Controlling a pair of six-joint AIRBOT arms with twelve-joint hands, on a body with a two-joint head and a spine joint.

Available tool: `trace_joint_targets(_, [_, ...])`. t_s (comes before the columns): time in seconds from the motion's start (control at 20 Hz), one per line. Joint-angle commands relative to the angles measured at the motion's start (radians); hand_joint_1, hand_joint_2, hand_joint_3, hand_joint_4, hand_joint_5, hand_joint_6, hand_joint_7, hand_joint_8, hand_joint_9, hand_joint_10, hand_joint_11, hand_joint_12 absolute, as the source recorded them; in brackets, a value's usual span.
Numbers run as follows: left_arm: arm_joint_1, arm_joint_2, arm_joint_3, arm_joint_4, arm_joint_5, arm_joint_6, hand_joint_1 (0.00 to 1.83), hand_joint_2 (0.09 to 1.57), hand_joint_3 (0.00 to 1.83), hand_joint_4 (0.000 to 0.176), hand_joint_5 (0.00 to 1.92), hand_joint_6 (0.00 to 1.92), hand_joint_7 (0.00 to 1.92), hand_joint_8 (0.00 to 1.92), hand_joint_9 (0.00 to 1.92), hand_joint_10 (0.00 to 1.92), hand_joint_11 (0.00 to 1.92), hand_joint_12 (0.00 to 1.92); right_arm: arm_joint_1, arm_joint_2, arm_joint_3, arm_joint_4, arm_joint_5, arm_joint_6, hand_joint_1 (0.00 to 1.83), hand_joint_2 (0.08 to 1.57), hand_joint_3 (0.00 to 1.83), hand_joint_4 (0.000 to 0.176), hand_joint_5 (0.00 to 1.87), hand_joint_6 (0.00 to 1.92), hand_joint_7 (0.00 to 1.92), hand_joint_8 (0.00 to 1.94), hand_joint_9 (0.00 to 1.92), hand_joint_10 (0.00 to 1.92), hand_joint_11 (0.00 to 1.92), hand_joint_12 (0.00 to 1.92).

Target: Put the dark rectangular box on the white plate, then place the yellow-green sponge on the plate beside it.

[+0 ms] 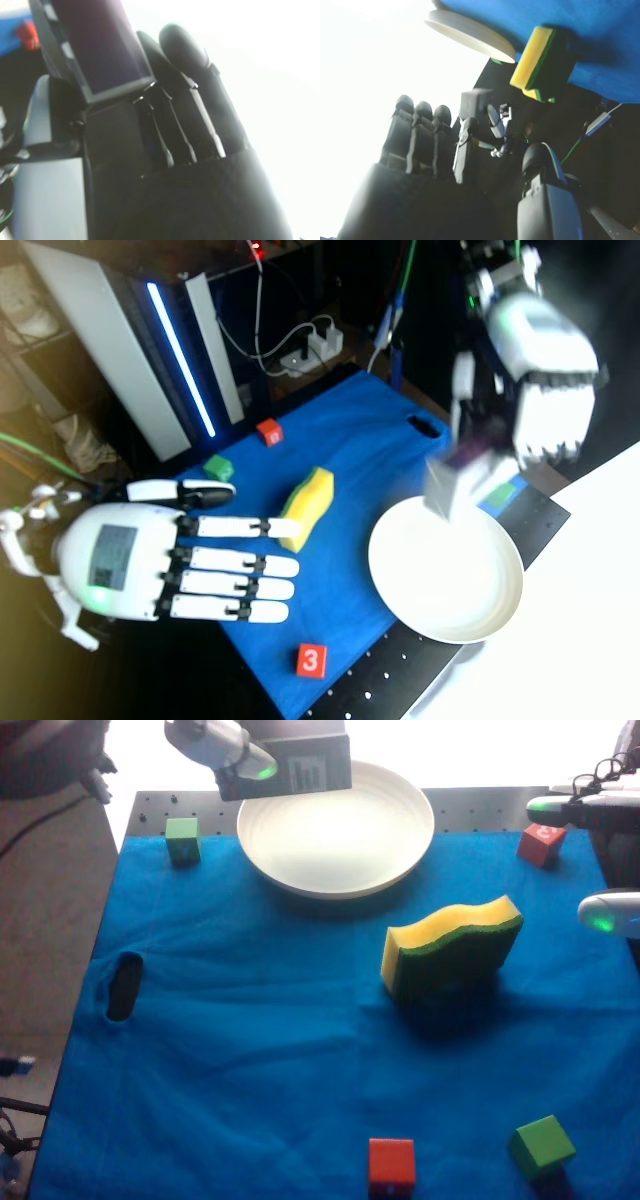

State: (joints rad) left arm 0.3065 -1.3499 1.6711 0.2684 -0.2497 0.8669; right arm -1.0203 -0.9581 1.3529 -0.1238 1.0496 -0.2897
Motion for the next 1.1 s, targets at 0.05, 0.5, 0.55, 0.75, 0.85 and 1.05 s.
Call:
trace_joint_targets(0.05, [-0.012, -0.052, 0.061, -0.013, -0.044, -0.001, 1.39, 1.08, 0.00, 0.000, 0.89, 1.10, 1.10, 0.68, 1.06, 1.02, 0.91, 1.16, 0.015, -0.007, 0.010, 0.042, 0.116, 0.008, 0.36, 1.14, 0.00, 0.156, 0.37, 0.00, 0.28, 0.00, 0.20, 0.01, 0.12, 0.08])
trace_joint_targets(0.5, [-0.038, -0.180, 0.188, -0.024, 0.002, -0.004, 1.19, 1.19, 0.01, 0.000, 0.74, 1.26, 0.91, 1.19, 0.57, 0.96, 0.02, 1.44, 0.035, -0.037, 0.035, 0.029, 0.116, 0.025, 0.36, 1.17, 0.00, 0.141, 0.37, 0.00, 0.28, 0.00, 0.22, 0.01, 0.12, 0.11])
trace_joint_targets(0.55, [-0.038, -0.184, 0.190, -0.024, 0.002, -0.004, 1.02, 1.19, 0.00, 0.086, 0.79, 1.26, 0.76, 0.77, 0.55, 0.90, 0.00, 1.58, 0.035, -0.039, 0.035, 0.027, 0.116, 0.026, 0.38, 1.17, 0.00, 0.150, 0.37, 0.00, 0.27, 0.00, 0.21, 0.00, 0.11, 0.11])
trace_joint_targets(0.75, [-0.039, -0.188, 0.191, -0.024, -0.008, -0.004, 0.91, 0.98, 0.00, 0.092, 0.61, 0.02, 0.62, 0.04, 0.63, 0.25, 0.29, 1.17, 0.043, -0.050, 0.047, 0.006, 0.116, 0.056, 0.43, 1.16, 0.00, 0.140, 0.39, 0.01, 0.29, 0.01, 0.21, 0.00, 0.11, 0.13])
trace_joint_targets(0.85, [-0.031, -0.159, 0.154, -0.027, -0.035, -0.007, 0.92, 0.98, 0.00, 0.092, 0.60, 0.00, 0.61, 0.01, 0.65, 0.14, 0.26, 1.12, 0.045, -0.050, 0.047, 0.004, 0.116, 0.062, 0.47, 1.16, 0.00, 0.123, 0.40, 0.00, 0.28, 0.00, 0.20, 0.00, 0.01, 0.39])
trace_joint_targets(1.05, [0.015, -0.059, 0.033, -0.052, -0.142, -0.008, 0.88, 1.00, 0.00, 0.083, 0.51, 0.00, 0.55, 0.00, 0.56, 0.06, 0.01, 1.19, 0.045, -0.049, 0.047, -0.010, 0.116, 0.078, 0.50, 1.16, 0.00, 0.107, 0.40, 0.00, 0.28, 0.00, 0.20, 0.00, 0.00, 0.49])
